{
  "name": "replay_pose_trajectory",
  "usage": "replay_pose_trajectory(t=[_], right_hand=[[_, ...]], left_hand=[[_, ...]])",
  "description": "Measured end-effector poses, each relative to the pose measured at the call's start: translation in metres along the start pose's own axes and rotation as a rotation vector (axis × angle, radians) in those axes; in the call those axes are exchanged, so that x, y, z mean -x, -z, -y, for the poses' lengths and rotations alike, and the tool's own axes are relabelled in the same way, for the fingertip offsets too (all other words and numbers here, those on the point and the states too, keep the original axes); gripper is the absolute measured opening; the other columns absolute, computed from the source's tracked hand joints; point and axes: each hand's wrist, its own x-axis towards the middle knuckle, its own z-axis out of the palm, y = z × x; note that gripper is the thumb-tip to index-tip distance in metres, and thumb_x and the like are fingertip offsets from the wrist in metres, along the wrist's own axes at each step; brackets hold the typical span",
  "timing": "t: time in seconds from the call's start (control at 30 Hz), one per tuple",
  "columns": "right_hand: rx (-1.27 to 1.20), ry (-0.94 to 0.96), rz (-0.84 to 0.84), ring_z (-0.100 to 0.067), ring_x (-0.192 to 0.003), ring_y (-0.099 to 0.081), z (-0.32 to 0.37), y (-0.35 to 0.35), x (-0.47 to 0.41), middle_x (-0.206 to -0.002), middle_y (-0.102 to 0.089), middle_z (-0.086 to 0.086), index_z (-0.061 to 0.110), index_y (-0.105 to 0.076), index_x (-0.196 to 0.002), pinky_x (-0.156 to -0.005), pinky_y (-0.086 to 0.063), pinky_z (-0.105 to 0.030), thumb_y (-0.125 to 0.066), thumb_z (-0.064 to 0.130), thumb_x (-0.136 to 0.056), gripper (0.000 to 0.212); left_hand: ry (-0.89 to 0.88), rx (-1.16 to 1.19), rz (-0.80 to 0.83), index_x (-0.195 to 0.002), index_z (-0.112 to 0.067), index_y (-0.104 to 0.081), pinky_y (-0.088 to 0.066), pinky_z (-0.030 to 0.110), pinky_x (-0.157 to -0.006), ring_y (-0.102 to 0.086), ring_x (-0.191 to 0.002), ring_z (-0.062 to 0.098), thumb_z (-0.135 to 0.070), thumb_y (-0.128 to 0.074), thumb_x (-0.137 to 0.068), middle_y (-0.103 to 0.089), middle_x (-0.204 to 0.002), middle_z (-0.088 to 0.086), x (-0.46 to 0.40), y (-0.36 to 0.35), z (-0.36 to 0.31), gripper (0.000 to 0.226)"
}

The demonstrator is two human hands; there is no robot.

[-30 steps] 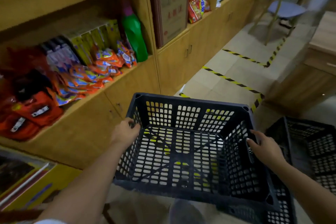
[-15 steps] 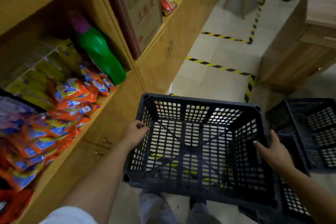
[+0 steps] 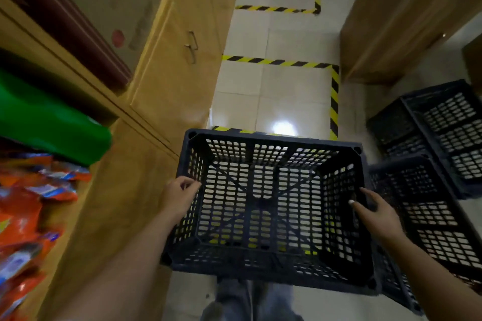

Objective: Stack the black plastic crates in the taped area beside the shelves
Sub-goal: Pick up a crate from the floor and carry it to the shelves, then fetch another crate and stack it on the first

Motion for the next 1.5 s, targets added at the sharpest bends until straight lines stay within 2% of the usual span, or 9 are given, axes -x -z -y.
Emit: replay_pose_trajectory(t=[0.17,0.4,0.6,0.7,0.83,1.0,1.17,1.3,1.5], right_hand=[[-0.046,0.019,0.012,-0.031,-0.120,-0.052,-0.029,-0.063,-0.074,-0.135,-0.053,-0.016,0.018,-0.044,-0.139,-0.096,-0.045,-0.044,-0.069,0.027,-0.084,0.061],[-0.001,0.081,0.036,-0.030,-0.109,-0.057,-0.071,-0.151,-0.158,-0.128,-0.057,-0.016,0.016,-0.044,-0.138,-0.083,-0.044,-0.036,-0.067,0.023,-0.086,0.057],[0.022,0.141,0.083,-0.028,-0.125,-0.047,-0.103,-0.205,-0.201,-0.139,-0.049,-0.006,0.029,-0.042,-0.137,-0.100,-0.043,-0.050,-0.067,0.039,-0.084,0.060],[0.068,0.180,0.067,-0.026,-0.124,-0.047,-0.113,-0.220,-0.215,-0.136,-0.049,-0.005,0.033,-0.042,-0.135,-0.099,-0.044,-0.049,-0.066,0.043,-0.082,0.059],[0.097,0.214,0.016,-0.025,-0.123,-0.046,-0.116,-0.225,-0.230,-0.136,-0.047,-0.008,0.031,-0.041,-0.139,-0.100,-0.043,-0.047,-0.067,0.036,-0.084,0.061],[0.133,0.197,-0.011,-0.029,-0.127,-0.043,-0.119,-0.222,-0.241,-0.141,-0.044,-0.012,0.025,-0.032,-0.145,-0.102,-0.041,-0.051,-0.068,0.035,-0.083,0.072],[0.277,0.160,0.029,-0.031,-0.143,-0.015,-0.127,-0.216,-0.236,-0.156,-0.018,-0.014,0.027,-0.018,-0.150,-0.110,-0.026,-0.050,-0.065,0.037,-0.085,0.081],[0.346,0.197,0.133,-0.027,-0.145,-0.006,-0.121,-0.203,-0.213,-0.160,0.000,-0.008,0.029,-0.005,-0.150,-0.113,-0.021,-0.044,-0.063,0.041,-0.087,0.087],[0.380,0.291,0.084,-0.024,-0.146,-0.005,-0.087,-0.148,-0.150,-0.159,-0.007,-0.009,0.022,-0.012,-0.151,-0.115,-0.017,-0.040,-0.059,0.040,-0.089,0.079]], left_hand=[[-0.046,-0.029,0.028,-0.080,-0.029,-0.064,-0.048,0.039,-0.073,-0.060,-0.086,0.030,-0.033,-0.062,-0.085,-0.062,-0.094,0.010,-0.088,-0.046,0.026,0.006],[-0.035,-0.075,0.008,-0.093,-0.023,-0.067,-0.053,0.047,-0.084,-0.059,-0.094,0.022,-0.044,-0.063,-0.081,-0.061,-0.107,0.007,-0.188,-0.108,0.084,0.025],[-0.034,-0.120,0.003,-0.103,-0.020,-0.066,-0.056,0.051,-0.080,-0.059,-0.096,0.026,-0.058,-0.060,-0.072,-0.059,-0.111,0.009,-0.241,-0.138,0.127,0.049],[-0.038,-0.121,-0.024,-0.113,-0.017,-0.063,-0.051,0.052,-0.091,-0.053,-0.110,0.028,-0.051,-0.062,-0.080,-0.049,-0.125,0.009,-0.253,-0.145,0.130,0.047],[-0.079,-0.215,-0.025,-0.131,-0.018,-0.052,-0.033,0.049,-0.109,-0.035,-0.132,0.033,-0.040,-0.062,-0.088,-0.034,-0.145,0.013,-0.261,-0.151,0.131,0.050],[-0.079,-0.286,0.054,-0.148,-0.027,-0.028,-0.021,0.050,-0.115,-0.012,-0.145,0.033,-0.046,-0.059,-0.089,-0.005,-0.161,0.009,-0.253,-0.164,0.119,0.070],[-0.061,-0.415,0.167,-0.152,-0.030,0.004,-0.010,0.049,-0.118,0.009,-0.147,0.030,-0.057,-0.053,-0.088,0.020,-0.159,0.004,-0.244,-0.174,0.116,0.091],[-0.153,-0.607,0.168,-0.152,-0.016,0.011,-0.008,0.047,-0.120,0.007,-0.148,0.027,-0.062,-0.042,-0.090,0.012,-0.160,0.009,-0.222,-0.180,0.092,0.093],[-0.311,-0.562,0.239,-0.153,-0.014,0.002,-0.009,0.042,-0.121,0.001,-0.148,0.023,-0.053,-0.043,-0.094,0.002,-0.162,0.007,-0.138,-0.180,0.017,0.084]])
